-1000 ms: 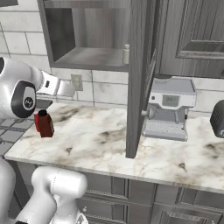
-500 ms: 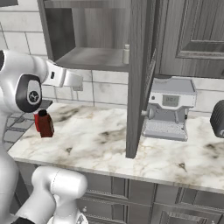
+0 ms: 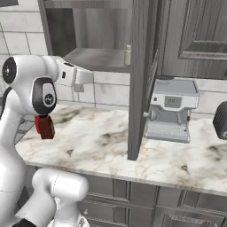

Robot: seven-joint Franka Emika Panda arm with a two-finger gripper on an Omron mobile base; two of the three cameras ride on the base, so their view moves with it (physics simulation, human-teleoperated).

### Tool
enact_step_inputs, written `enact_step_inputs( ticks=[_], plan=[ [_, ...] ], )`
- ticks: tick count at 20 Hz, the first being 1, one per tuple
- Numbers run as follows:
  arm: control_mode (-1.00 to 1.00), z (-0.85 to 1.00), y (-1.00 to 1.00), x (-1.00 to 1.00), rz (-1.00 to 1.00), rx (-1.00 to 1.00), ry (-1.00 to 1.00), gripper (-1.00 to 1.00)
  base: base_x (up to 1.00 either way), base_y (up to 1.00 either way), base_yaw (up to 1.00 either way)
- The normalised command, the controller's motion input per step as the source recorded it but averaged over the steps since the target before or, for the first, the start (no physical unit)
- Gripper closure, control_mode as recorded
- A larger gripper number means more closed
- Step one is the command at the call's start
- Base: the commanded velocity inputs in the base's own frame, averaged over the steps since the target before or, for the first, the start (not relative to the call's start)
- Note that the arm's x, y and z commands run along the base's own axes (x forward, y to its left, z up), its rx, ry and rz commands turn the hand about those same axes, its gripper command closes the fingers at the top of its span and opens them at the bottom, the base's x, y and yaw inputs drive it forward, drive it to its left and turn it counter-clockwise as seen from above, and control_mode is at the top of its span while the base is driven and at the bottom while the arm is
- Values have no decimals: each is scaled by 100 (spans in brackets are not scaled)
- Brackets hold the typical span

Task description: Collect the paprika, ketchup, and shaker from the cabinet and place them next to the stove.

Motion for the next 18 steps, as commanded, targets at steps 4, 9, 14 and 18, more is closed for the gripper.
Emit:
enact_step_inputs(
  ticks=[4,9,14,18],
  plan=[
    [-100,24,-3,14,0,0,-12,-100,0,0,0],
    [-100,0,0,10,0,0,-1,-100,0,0,0],
    [-100,0,0,7,0,0,0,-100,0,0,0],
    [-100,-1,0,0,0,0,0,-100,0,0,0]
  ],
)
